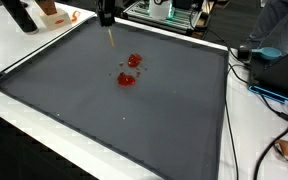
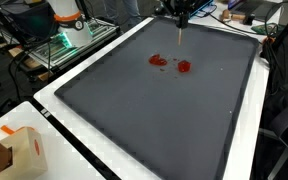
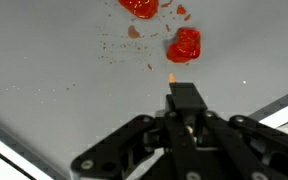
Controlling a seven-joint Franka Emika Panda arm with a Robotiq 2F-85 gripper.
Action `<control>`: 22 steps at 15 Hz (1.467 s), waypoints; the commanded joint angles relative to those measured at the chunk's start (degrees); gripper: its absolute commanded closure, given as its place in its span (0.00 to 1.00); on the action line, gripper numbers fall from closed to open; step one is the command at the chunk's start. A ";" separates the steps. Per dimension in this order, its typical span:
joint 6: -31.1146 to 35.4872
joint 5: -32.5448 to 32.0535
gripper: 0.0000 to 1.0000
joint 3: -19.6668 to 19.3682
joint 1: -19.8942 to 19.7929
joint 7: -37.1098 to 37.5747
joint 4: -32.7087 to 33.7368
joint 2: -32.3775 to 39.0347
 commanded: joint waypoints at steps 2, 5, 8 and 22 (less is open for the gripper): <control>-0.76 -1.07 0.87 0.59 -0.22 0.96 0.27 -0.40; -0.91 -1.20 0.87 0.64 -0.22 1.04 0.30 -0.54; -0.93 -1.21 0.97 0.64 -0.22 1.04 0.30 -0.54; -21.41 -33.25 0.97 1.71 10.28 38.04 13.80 14.18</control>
